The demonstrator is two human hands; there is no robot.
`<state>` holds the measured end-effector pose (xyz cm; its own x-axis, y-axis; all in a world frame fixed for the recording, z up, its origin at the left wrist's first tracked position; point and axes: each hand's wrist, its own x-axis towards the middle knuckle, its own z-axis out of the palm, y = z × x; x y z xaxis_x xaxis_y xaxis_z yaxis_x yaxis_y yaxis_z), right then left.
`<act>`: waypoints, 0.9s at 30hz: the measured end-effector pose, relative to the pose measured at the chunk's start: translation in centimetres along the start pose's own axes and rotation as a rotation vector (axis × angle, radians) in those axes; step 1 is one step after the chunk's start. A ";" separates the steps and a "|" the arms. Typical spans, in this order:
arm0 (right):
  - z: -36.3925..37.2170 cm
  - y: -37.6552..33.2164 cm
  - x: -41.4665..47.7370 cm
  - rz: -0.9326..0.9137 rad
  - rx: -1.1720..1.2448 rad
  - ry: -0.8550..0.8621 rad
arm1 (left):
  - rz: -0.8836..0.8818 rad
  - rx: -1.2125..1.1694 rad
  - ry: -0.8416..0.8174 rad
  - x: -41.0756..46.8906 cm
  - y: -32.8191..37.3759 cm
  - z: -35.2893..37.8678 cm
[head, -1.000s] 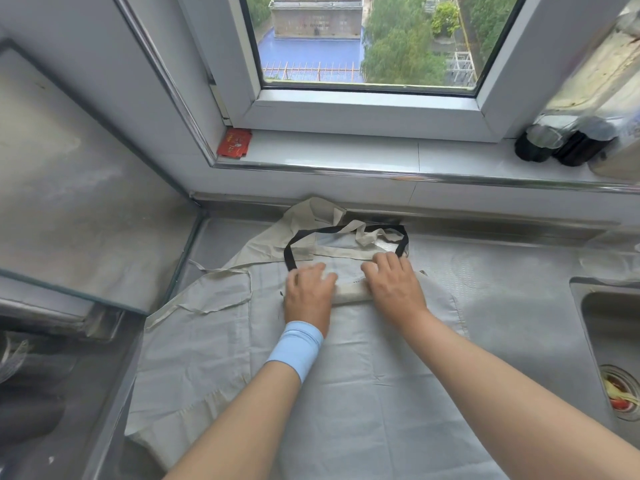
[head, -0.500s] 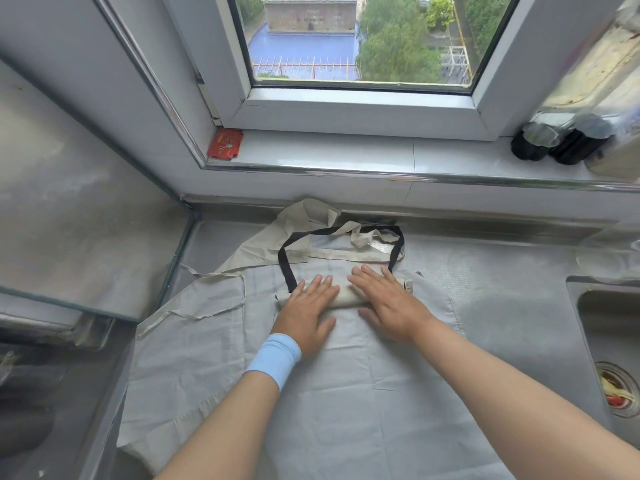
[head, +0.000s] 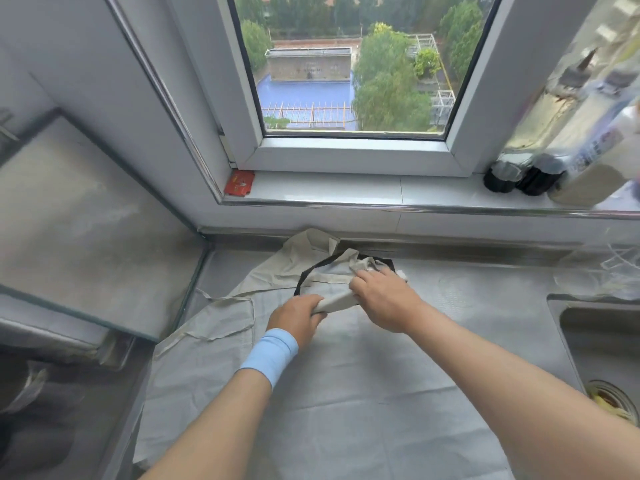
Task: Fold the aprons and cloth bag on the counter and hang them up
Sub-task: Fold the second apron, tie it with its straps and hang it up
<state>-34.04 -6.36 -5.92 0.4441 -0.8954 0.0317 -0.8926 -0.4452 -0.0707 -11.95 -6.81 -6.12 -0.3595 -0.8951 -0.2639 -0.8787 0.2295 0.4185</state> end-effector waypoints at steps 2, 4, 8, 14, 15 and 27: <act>-3.3 -0.6 0.2 0.028 0.099 -0.124 | -0.046 -0.096 -0.113 -0.8 0.4 -2.1; -6.8 -1.7 0.5 0.066 0.115 -0.293 | -0.076 -0.275 -0.250 -2.0 0.9 -4.2; -12.4 -4.1 0.3 0.123 0.320 -0.534 | -0.061 -0.493 -0.397 -5.6 2.0 -8.1; -16.0 -8.1 -0.1 0.055 0.072 -0.380 | -0.029 -0.655 -0.399 -12.0 2.5 -10.9; -15.5 -8.6 -0.2 0.021 -0.025 -0.201 | -0.056 -0.735 -0.351 -12.7 2.3 -11.0; -15.6 -21.1 -3.5 0.013 -0.421 0.502 | -0.005 -1.334 -0.219 -23.7 0.7 -13.6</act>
<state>-17.91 6.11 10.98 0.4337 -0.7483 0.5020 -0.8971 -0.3062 0.3186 0.25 9.35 12.21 -0.5098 -0.7870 -0.3475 0.0468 -0.4287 0.9022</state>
